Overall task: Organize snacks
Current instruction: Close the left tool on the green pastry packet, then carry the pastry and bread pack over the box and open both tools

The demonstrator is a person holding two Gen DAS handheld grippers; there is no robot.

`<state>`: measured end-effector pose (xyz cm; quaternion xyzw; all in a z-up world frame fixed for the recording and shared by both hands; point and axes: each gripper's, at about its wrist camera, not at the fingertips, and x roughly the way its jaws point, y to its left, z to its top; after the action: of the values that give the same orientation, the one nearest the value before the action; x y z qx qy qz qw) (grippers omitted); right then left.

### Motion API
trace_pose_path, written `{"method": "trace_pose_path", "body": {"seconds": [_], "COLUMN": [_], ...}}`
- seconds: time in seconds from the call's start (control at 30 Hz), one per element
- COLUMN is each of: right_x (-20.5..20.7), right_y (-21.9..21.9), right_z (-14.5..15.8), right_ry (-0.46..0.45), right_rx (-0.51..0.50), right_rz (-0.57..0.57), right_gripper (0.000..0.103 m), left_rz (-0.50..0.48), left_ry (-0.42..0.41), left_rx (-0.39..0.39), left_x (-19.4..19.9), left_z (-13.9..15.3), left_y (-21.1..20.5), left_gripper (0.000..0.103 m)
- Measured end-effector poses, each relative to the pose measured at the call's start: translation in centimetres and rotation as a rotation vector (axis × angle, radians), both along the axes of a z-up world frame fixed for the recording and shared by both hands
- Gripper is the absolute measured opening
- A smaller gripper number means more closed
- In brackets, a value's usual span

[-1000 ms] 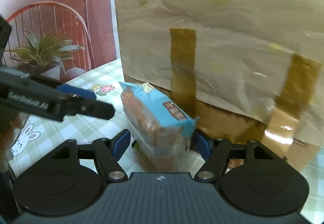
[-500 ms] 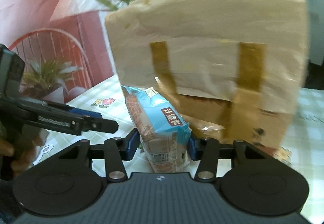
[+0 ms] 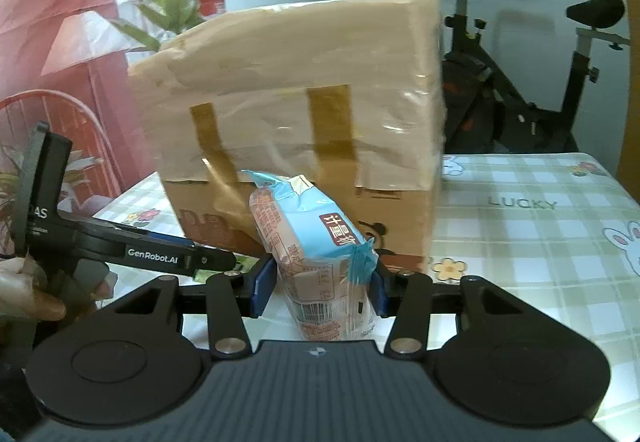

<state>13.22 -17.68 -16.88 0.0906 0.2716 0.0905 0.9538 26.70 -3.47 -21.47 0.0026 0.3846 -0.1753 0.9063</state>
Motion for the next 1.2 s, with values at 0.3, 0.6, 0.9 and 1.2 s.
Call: {"method": "trace_pose_path", "body": {"seconds": [0.3, 0.6, 0.9, 1.2], "right_x": [-0.1, 0.2, 0.0, -0.5], "right_y": [-0.9, -0.9, -1.1, -0.6], "right_z": [-0.5, -0.9, -0.9, -0.5], "right_ry": [0.015, 0.033, 0.036, 0.025], "right_rx": [0.027, 0.026, 0.033, 0.033], "right_rz": [-0.015, -0.020, -0.026, -0.006], "right_gripper": [0.049, 0.049, 0.049, 0.049], "left_rz": [0.005, -0.017, -0.016, 0.022], "left_ry": [0.041, 0.005, 0.010, -0.053], "left_rx": [0.051, 0.148, 0.112, 0.037], "left_x": [1.0, -0.6, -2.9, -7.2], "left_z": [-0.8, -1.8, -1.2, 2.9], "left_y": [-1.8, -3.9, -1.3, 2.8], "left_gripper": [0.081, 0.079, 0.059, 0.059]}}
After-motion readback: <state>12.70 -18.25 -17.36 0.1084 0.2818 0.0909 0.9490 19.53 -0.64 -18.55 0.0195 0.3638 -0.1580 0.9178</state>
